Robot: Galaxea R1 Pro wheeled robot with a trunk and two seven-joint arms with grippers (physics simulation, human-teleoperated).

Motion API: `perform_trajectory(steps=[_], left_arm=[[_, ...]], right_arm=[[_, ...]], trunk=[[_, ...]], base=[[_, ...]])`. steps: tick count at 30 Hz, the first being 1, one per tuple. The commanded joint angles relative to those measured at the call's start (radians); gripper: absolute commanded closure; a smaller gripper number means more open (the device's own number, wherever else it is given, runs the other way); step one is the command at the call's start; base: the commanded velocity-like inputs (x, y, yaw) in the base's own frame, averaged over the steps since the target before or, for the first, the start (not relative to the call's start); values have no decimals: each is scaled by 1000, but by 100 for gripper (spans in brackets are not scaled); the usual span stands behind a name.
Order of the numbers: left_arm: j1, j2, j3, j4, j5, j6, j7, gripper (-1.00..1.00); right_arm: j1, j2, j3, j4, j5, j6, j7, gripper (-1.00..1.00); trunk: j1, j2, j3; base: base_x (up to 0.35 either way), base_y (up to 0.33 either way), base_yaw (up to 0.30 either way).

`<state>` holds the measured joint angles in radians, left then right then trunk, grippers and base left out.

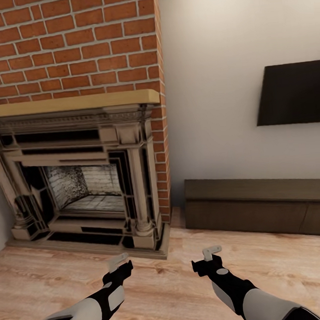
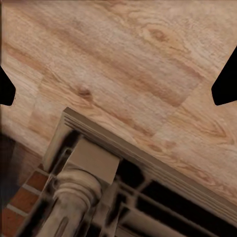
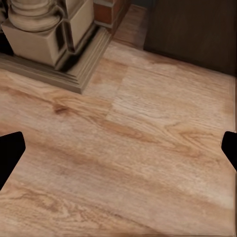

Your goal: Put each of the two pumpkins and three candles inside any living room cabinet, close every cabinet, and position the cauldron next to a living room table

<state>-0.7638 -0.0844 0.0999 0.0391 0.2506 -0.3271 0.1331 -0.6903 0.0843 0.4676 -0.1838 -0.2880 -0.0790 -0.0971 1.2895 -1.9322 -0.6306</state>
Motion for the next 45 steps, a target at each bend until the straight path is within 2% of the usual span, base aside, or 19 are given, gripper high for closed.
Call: perform_trajectory(steps=[1,15,24,45], left_arm=[[-2,0,8,4,-2,-7,0,-100],[-2,0,8,4,-2,-7,0,-100],[-2,0,8,4,-2,-7,0,-100],[-2,0,8,4,-2,-6,-1,-100]], right_arm=[[-1,0,8,1,-10,-4,-4,-100],[-1,-2,6,1,-10,-5,-4,-100],[-1,-7,6,1,-10,-7,-6,-100],[-1,-14,6,-2,-11,-7,-6,-100]], trunk=[[0,-1,-3],[0,-1,-25],[0,-1,-27],[0,-1,-27]], base=[[0,0,-163],[0,0,-38],[35,0,-27],[294,0,-275]])
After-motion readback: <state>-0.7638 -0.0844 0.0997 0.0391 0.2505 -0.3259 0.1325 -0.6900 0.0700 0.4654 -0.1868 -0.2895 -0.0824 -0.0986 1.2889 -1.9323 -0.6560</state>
